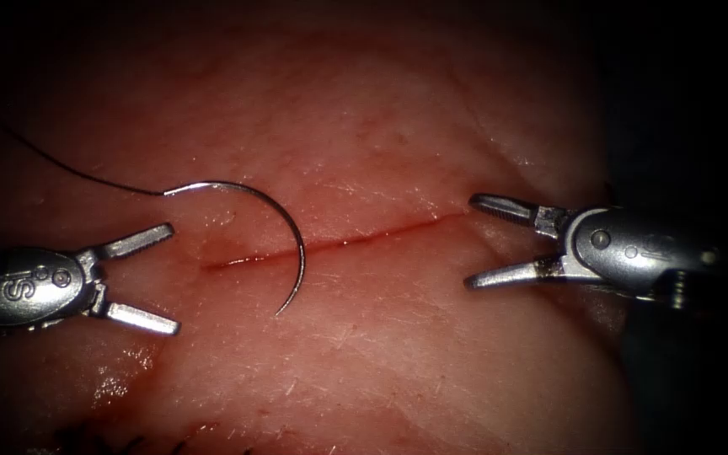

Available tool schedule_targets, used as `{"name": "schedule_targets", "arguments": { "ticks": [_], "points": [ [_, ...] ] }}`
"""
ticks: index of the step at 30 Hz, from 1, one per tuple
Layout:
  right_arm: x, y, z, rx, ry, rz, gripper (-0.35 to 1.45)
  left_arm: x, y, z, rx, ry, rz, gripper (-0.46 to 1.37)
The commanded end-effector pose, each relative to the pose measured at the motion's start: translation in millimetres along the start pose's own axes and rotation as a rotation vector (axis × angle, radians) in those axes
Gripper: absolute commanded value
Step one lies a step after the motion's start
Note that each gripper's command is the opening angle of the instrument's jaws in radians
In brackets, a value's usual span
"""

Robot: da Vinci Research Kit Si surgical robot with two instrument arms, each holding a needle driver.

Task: Wound Closure
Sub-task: Use the left grasper to pick up the needle

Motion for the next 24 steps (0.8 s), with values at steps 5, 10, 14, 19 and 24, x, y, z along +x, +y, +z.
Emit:
{"name": "schedule_targets", "arguments": {
  "ticks": [5,10,14,19,24],
  "points": [
    [0.3,0.2,-0.3,0.002,0.001,0.002,0.76,0.1,0.1,0.1,0.002,-0.001,-0.001,0.69],
    [0.8,0.3,-0.7,0.004,0.002,0.001,0.85,0.4,0.7,0.8,0.051,-0.026,-0.058,0.69],
    [1.0,0.4,-1.1,0.009,0.004,0.002,0.84,1.0,2.2,2.0,0.13,-0.061,-0.113,0.78],
    [0.9,0.4,-1.5,-0.002,-0.003,0.003,0.79,1.8,4.0,3.5,0.22,-0.137,-0.151,1.08],
    [0.9,0.4,-2.0,-0.033,-0.022,0.003,0.76,2.5,5.6,5.1,0.272,-0.287,-0.213,1.15]
  ]
}}
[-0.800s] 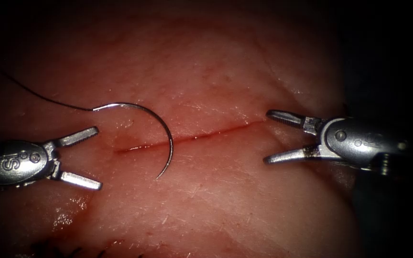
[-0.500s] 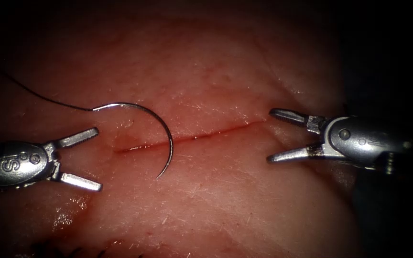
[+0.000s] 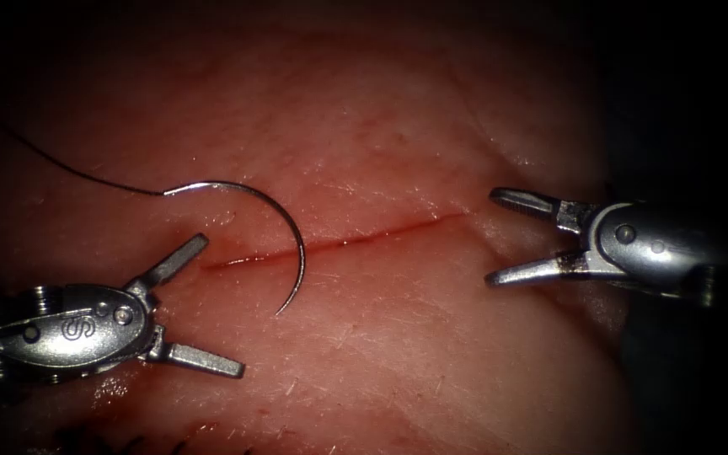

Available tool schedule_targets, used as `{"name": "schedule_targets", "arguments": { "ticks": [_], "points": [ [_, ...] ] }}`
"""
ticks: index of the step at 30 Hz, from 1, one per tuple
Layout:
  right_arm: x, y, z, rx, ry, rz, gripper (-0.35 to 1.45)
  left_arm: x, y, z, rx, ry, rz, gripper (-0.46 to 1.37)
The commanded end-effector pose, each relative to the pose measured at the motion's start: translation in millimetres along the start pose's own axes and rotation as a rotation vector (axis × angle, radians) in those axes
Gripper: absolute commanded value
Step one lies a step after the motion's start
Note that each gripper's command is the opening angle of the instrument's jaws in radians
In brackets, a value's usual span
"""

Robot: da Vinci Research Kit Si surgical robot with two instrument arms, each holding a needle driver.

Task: Wound Closure
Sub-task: Use the left grasper to pick up the needle

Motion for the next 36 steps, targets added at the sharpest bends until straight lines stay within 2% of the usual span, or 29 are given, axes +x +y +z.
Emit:
{"name": "schedule_targets", "arguments": {
  "ticks": [1,7,11,16,28,31,36],
  "points": [
    [0.1,0.1,0.0,-0.004,-0.003,0.001,0.76,0.3,0.3,0.2,0.015,-0.019,-0.015,1.17],
    [0.3,-0.3,-0.1,-0.005,-0.003,0.002,0.71,0.8,1.1,1.5,0.039,-0.053,-0.085,1.17],
    [0.5,-0.5,-0.1,-0.005,-0.003,0.002,0.71,0.9,0.9,2.6,0.05,-0.064,-0.111,1.06],
    [0.7,-0.7,-0.1,-0.005,-0.003,0.002,0.71,0.6,0.4,4.8,0.044,-0.144,-0.143,1.02],
    [0.8,-1.2,-0.1,-0.005,-0.003,0.001,0.7,-3.5,-2.6,9.3,0.057,-0.262,-0.215,0.84],
    [0.9,-1.4,-0.1,-0.005,-0.004,0.001,0.7,-4.2,-3.2,9.7,0.063,-0.271,-0.216,0.75],
    [1.0,-1.5,-0.1,-0.006,-0.004,0.001,0.7,-4.7,-3.7,10.5,0.064,-0.269,-0.217,0.71]
  ]
}}
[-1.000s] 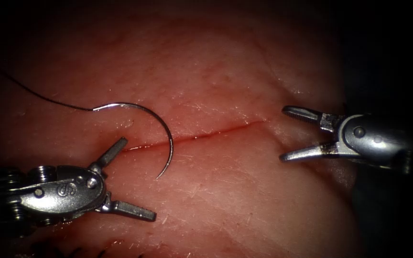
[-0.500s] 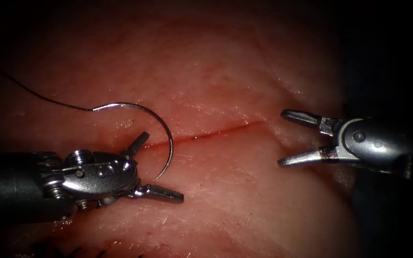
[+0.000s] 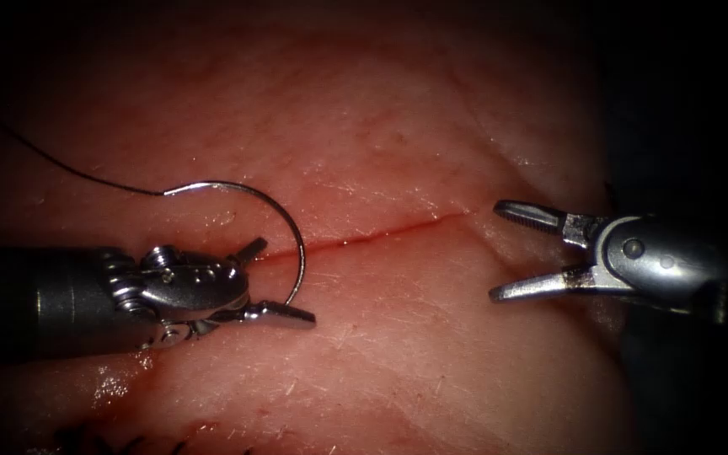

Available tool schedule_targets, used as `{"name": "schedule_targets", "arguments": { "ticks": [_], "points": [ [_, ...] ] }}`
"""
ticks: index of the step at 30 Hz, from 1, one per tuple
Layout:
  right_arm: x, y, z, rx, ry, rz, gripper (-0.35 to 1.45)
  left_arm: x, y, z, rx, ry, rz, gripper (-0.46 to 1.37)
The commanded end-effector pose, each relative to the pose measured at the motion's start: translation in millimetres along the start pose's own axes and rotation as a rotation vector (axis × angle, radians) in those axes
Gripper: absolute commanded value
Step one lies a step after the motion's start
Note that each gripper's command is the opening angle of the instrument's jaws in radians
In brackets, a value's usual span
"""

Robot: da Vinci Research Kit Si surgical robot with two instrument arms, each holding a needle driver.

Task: Wound Closure
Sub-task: Use the left grasper to pick up the needle

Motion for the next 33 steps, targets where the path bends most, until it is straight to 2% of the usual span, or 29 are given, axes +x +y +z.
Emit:
{"name": "schedule_targets", "arguments": {
  "ticks": [1,17,20,21,24,25,33],
  "points": [
    [0.0,0.0,0.0,-0.002,0.0,0.0,0.7,-0.1,-0.2,0.2,-0.005,0.003,0.004,0.65],
    [0.3,-0.5,-0.1,-0.001,0.0,0.0,0.69,-2.9,-0.2,2.8,-0.029,-0.001,0.023,0.26],
    [0.3,-0.5,-0.1,-0.001,0.0,0.0,0.68,-2.9,-0.3,2.9,-0.036,-0.001,0.019,0.03],
    [0.3,-0.5,-0.1,-0.001,0.0,0.0,0.68,-2.9,-0.3,2.9,-0.042,-0.001,0.019,-0.12],
    [0.3,-0.5,-0.1,-0.001,0.0,0.0,0.67,-2.9,-0.3,2.9,-0.066,-0.001,0.014,-0.3],
    [0.3,-0.5,-0.2,-0.001,0.0,-0.001,0.67,-2.8,-0.3,2.9,-0.092,-0.001,-0.002,-0.35],
    [0.2,-0.6,-0.2,-0.001,0.0,-0.001,0.64,-2.6,-0.5,2.5,-0.182,0.048,-0.052,-0.35]
  ]
}}
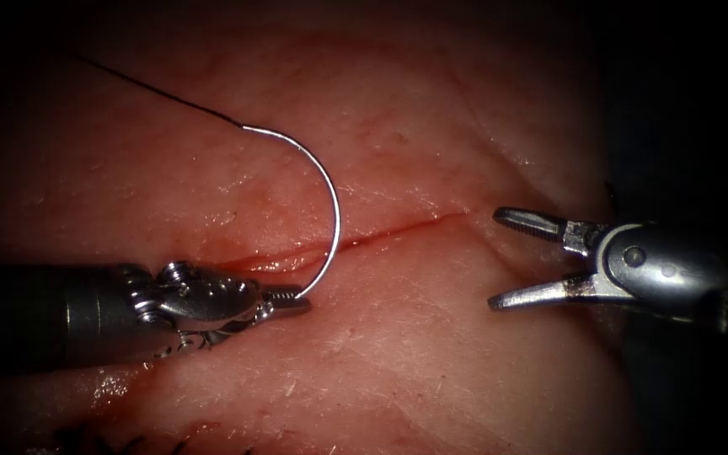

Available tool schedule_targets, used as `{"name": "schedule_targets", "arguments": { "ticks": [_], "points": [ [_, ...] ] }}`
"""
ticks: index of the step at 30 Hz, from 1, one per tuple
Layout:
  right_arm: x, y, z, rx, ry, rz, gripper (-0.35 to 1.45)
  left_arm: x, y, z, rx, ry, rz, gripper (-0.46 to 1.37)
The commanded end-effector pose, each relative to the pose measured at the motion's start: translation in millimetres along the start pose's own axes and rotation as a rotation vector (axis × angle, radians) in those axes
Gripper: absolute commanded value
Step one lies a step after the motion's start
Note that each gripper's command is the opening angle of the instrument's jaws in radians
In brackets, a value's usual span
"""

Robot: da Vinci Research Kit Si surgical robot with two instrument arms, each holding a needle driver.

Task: Wound Closure
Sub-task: Use the left grasper to pick up the needle, then handover the needle to the right

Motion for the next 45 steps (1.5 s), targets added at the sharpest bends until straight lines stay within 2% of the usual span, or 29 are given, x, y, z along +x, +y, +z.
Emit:
{"name": "schedule_targets", "arguments": {
  "ticks": [1,3,8,10,12,13,14,16,19,25,29,32,35,40,45],
  "points": [
    [0.0,0.0,0.0,-0.002,0.0,0.0,0.64,0.0,0.1,-0.2,-0.022,0.005,0.002,-0.35],
    [0.0,-0.1,0.0,-0.013,-0.006,-0.006,0.63,0.2,0.4,-0.6,-0.027,0.006,-0.001,-0.35],
    [0.3,-0.2,0.1,-0.05,-0.009,0.078,0.59,0.4,2.0,-1.3,-0.031,0.003,0.0,-0.35],
    [0.5,0.1,0.3,-0.087,-0.011,0.19,0.52,0.7,3.1,-1.9,-0.015,0.002,0.015,-0.35],
    [0.8,0.2,0.5,-0.148,-0.03,0.283,0.54,1.1,3.9,-2.3,0.003,0.0,0.029,-0.35],
    [1.0,0.4,0.6,-0.174,-0.041,0.295,0.61,1.3,4.2,-2.6,0.017,-0.001,0.036,-0.35],
    [1.5,0.8,1.0,-0.227,-0.06,0.333,0.84,2.0,5.1,-3.3,0.085,-0.007,0.079,-0.35],
    [2.1,1.1,1.2,-0.266,-0.077,0.351,0.93,2.5,5.7,-3.9,0.161,-0.009,0.114,-0.35],
    [2.8,1.4,1.6,-0.305,-0.103,0.371,1.0,3.0,6.3,-4.5,0.195,-0.003,0.128,-0.35],
    [4.1,1.3,3.3,-0.371,-0.208,0.419,1.09,3.1,8.1,-4.8,0.315,-0.028,0.215,-0.35],
    [4.8,1.1,4.5,-0.415,-0.227,0.439,1.09,3.1,8.9,-4.6,0.395,-0.05,0.263,-0.35],
    [5.5,1.0,5.4,-0.448,-0.253,0.409,1.08,3.1,9.3,-4.5,0.479,-0.074,0.306,-0.35],
    [6.1,0.8,6.1,-0.466,-0.269,0.391,1.06,3.2,9.5,-4.5,0.535,-0.107,0.324,-0.35],
    [6.9,0.1,7.1,-0.5,-0.303,0.35,0.94,3.1,9.8,-4.5,0.578,-0.12,0.33,-0.35],
    [7.3,-0.3,7.6,-0.52,-0.316,0.347,0.95,3.1,10.0,-4.4,0.59,-0.128,0.335,-0.35]
  ]
}}
